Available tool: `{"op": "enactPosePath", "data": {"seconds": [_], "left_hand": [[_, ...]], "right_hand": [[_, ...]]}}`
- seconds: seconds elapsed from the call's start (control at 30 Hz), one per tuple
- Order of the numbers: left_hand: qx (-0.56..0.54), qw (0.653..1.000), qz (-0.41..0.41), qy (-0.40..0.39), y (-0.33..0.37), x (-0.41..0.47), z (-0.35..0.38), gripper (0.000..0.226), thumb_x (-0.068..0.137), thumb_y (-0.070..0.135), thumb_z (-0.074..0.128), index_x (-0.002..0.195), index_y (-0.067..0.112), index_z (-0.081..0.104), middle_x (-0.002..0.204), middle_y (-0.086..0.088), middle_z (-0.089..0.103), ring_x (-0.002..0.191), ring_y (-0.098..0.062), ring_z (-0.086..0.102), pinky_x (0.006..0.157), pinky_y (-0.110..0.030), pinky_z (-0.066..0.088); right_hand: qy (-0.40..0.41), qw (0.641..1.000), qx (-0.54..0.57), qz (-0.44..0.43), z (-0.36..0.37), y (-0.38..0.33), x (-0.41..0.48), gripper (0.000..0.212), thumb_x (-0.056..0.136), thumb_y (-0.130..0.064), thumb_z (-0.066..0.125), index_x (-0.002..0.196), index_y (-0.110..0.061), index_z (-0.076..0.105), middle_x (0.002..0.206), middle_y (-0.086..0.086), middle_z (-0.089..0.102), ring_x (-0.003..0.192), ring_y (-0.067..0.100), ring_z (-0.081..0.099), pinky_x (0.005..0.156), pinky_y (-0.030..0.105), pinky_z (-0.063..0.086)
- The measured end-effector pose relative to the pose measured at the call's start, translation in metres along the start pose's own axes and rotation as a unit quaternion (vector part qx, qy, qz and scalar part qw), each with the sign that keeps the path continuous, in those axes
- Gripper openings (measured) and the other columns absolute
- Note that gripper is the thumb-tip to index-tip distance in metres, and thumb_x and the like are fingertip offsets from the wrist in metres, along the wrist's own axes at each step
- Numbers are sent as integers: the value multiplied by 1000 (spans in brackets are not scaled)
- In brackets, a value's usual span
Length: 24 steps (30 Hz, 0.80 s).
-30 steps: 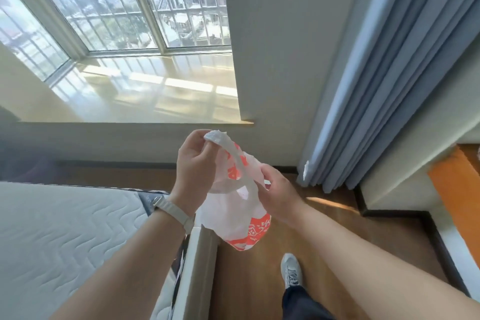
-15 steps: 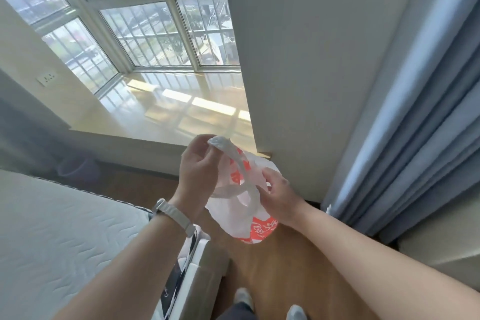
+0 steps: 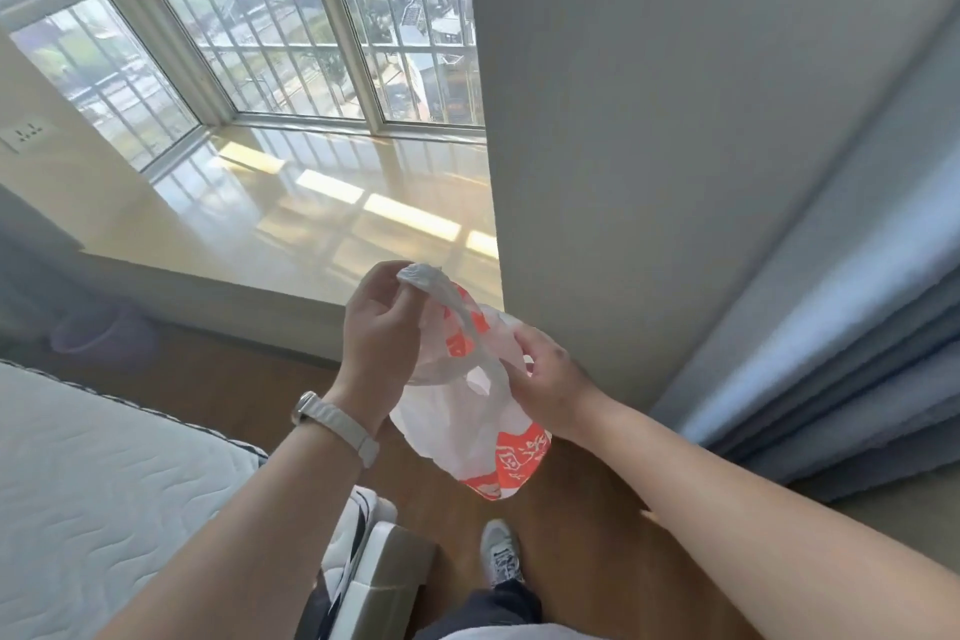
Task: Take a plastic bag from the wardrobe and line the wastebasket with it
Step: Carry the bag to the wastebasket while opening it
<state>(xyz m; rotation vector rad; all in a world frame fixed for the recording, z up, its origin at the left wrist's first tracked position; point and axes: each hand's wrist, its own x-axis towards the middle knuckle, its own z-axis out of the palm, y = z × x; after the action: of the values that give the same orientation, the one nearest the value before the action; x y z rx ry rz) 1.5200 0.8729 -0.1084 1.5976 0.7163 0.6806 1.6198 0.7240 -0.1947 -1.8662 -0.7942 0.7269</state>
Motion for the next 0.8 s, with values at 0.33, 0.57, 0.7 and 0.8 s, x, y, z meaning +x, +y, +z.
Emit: {"op": "enactPosePath", "data": {"seconds": [0.33,0.57,0.7,0.8], "left_hand": [[-31,999,-11,23,-16,133,-57,11,90,33,59,86,28,69,90,-4,72,90,-31,69,84,-59,55],[-48,996,-8,81,-24,190,-117,11,92,28,60,91,21,69,87,0,71,90,-31,69,85,-59,55],[-50,989,-6,137,-31,219,-152,12,97,23,58,92,18,68,83,5,71,86,-25,70,82,-51,58],[-48,983,-4,175,-36,239,-176,11,97,23,58,90,23,67,78,11,70,79,-15,70,71,-34,58]], "right_hand": [[-23,999,-39,-3,48,-38,151,43,91,-74,36,117,-45,55,113,-23,61,107,6,58,95,45,51],[-53,997,-42,-32,92,-80,225,34,93,-66,42,119,-47,53,112,-28,60,102,1,59,90,35,52],[-94,993,-49,-59,122,-105,269,33,94,-62,46,123,-48,52,117,-32,57,105,0,57,93,35,52],[-132,988,-48,-61,149,-115,306,31,95,-54,49,125,-47,52,122,-28,58,110,4,58,96,40,52]]}}
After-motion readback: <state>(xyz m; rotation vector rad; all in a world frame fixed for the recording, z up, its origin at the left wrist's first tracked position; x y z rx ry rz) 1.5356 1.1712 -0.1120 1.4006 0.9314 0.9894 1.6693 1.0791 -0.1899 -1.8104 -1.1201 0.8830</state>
